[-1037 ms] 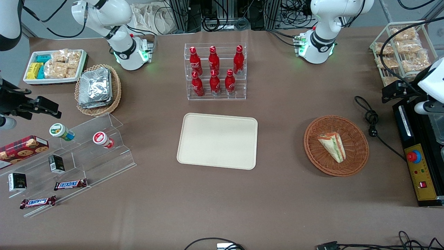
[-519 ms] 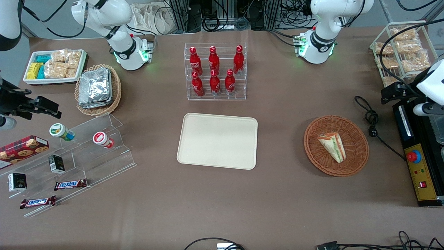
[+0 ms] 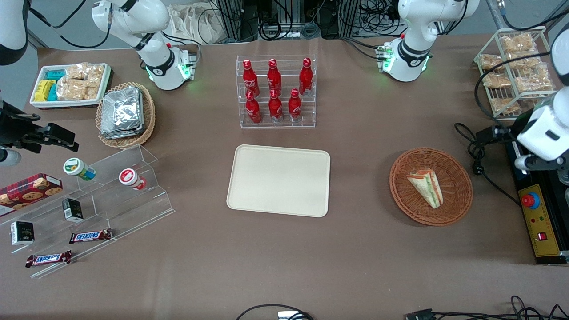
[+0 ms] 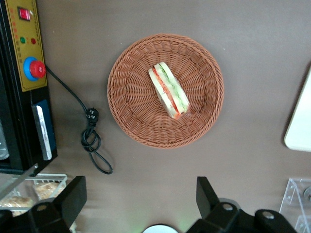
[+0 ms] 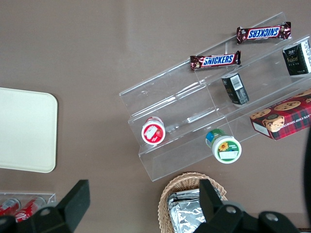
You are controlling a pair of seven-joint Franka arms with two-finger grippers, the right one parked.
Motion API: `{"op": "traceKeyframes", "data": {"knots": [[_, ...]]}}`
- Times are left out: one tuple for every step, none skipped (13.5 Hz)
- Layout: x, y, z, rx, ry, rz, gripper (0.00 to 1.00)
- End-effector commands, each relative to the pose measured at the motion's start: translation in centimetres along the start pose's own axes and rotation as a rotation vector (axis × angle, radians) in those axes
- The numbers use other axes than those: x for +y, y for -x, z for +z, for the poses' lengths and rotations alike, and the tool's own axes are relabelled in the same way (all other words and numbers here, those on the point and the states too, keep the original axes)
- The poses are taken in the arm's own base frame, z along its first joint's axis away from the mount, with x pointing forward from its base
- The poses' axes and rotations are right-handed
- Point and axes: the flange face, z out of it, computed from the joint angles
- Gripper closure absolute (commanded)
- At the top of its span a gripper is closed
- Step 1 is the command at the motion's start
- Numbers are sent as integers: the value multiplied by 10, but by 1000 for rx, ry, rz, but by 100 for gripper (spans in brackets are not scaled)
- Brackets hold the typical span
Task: Place sandwich from basket to tray
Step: 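Move the left gripper over the sandwich in the wicker basket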
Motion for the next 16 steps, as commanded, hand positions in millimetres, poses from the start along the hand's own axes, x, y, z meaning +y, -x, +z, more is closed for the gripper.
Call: {"op": "traceKeyframes", "data": {"knots": [[9, -20, 22, -23, 3, -132, 0], [12, -28, 36, -47, 12, -208, 0], [14, -34, 46, -59, 21, -273, 0], [19, -41, 58, -74, 20, -318, 0], [27, -46, 70, -95, 17, -361, 0], [31, -53, 87, -118, 7, -413, 0], [33, -60, 102, -130, 0, -454, 0], [38, -65, 118, -143, -8, -480, 0], [45, -68, 127, -138, -9, -480, 0], [45, -69, 140, -126, -4, -482, 0], [46, -69, 151, -109, 2, -483, 0], [46, -70, 160, -98, 8, -487, 0], [44, -71, 164, -85, 13, -490, 0], [44, -75, 167, -67, 22, -492, 0], [44, -77, 173, -57, 31, -495, 0], [46, -77, 178, -52, 39, -497, 0]]}}
